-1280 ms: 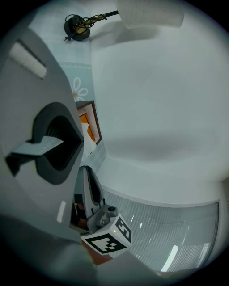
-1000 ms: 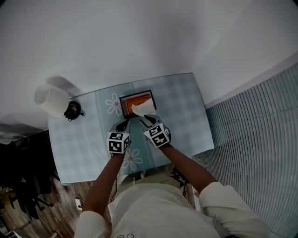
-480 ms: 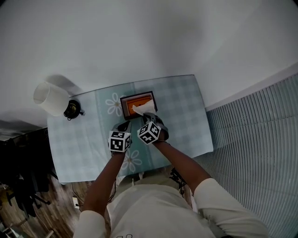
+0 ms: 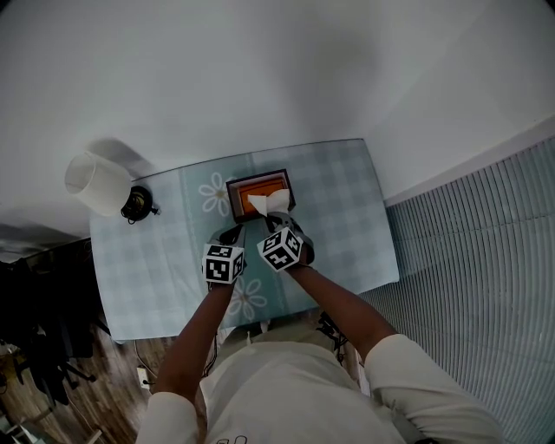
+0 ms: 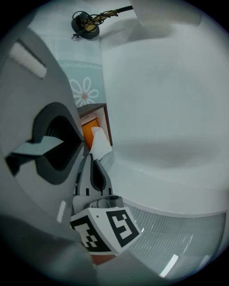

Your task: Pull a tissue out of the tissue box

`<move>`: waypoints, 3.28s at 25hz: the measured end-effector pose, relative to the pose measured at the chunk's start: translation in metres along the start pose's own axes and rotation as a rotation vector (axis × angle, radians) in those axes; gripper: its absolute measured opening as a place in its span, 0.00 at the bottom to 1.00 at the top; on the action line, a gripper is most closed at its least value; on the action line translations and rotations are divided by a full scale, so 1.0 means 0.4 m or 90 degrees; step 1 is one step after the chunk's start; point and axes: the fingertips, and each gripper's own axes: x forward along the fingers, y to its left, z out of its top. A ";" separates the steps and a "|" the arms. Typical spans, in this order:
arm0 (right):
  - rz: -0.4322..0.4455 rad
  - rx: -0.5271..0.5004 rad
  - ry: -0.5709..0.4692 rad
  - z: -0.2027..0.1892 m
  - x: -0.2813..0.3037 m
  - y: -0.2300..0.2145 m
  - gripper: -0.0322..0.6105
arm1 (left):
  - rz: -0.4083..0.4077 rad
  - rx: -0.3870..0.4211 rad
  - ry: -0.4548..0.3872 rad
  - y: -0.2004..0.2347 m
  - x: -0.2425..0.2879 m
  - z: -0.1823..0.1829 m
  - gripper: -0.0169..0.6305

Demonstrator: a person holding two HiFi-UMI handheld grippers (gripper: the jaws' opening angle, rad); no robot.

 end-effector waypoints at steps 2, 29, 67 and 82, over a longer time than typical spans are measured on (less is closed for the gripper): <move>-0.002 0.010 -0.006 0.002 -0.016 0.000 0.07 | -0.001 0.004 0.000 -0.003 -0.006 -0.002 0.04; 0.023 0.193 -0.154 0.045 -0.426 0.112 0.07 | -0.023 0.039 -0.114 -0.170 -0.282 0.018 0.04; 0.060 0.332 -0.277 0.075 -0.688 0.209 0.07 | -0.050 0.067 -0.211 -0.340 -0.530 0.045 0.04; 0.050 0.333 -0.263 0.063 -0.669 0.211 0.07 | -0.047 0.065 -0.202 -0.330 -0.517 0.039 0.04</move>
